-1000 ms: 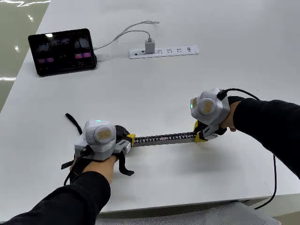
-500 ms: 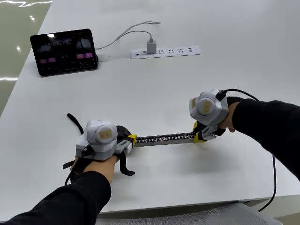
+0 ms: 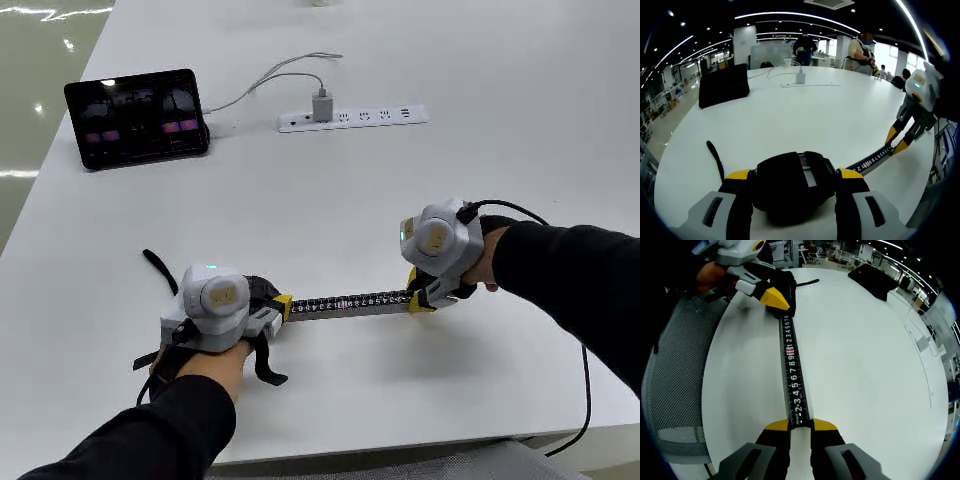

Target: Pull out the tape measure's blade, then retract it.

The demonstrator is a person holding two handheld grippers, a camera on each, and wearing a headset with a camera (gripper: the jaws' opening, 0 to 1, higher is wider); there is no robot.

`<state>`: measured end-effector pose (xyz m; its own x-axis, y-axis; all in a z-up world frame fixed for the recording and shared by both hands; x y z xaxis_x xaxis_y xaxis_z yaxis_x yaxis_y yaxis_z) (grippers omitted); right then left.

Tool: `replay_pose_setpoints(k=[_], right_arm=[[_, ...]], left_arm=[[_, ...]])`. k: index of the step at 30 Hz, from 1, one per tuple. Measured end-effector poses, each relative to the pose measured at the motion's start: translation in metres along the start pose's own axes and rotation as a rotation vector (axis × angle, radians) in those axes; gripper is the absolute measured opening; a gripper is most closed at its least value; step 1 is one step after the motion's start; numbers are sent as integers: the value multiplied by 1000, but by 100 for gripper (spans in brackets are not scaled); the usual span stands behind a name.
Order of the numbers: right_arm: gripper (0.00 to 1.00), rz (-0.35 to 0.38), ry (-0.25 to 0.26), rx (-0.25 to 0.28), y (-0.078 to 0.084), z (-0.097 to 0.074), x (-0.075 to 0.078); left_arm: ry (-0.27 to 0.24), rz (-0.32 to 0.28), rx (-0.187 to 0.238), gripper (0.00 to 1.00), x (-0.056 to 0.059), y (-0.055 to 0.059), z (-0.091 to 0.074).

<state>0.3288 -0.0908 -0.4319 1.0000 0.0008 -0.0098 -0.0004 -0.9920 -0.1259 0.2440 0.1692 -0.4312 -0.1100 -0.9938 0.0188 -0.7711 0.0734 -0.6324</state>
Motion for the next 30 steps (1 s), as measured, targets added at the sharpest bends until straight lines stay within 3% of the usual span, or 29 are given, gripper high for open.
replay_pose_setpoints(k=[30], right_arm=[[12, -11, -8, 12, -13, 2, -1]], left_arm=[[5, -5, 0, 62, -1, -1, 1]])
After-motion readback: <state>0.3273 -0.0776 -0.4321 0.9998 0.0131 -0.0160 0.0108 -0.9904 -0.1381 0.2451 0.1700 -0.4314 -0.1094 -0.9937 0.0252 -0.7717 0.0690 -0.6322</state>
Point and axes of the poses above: the centre of the closed fingertips' face, and the gripper's own axes: z roughly forward along the fingers, x roughly to its right, y roughly out of its underside, the point moved 10 cm from there along -z, roughly backward along the fingers, and after that the axes turned 13 degrees about -x, right-handed, at the moved point
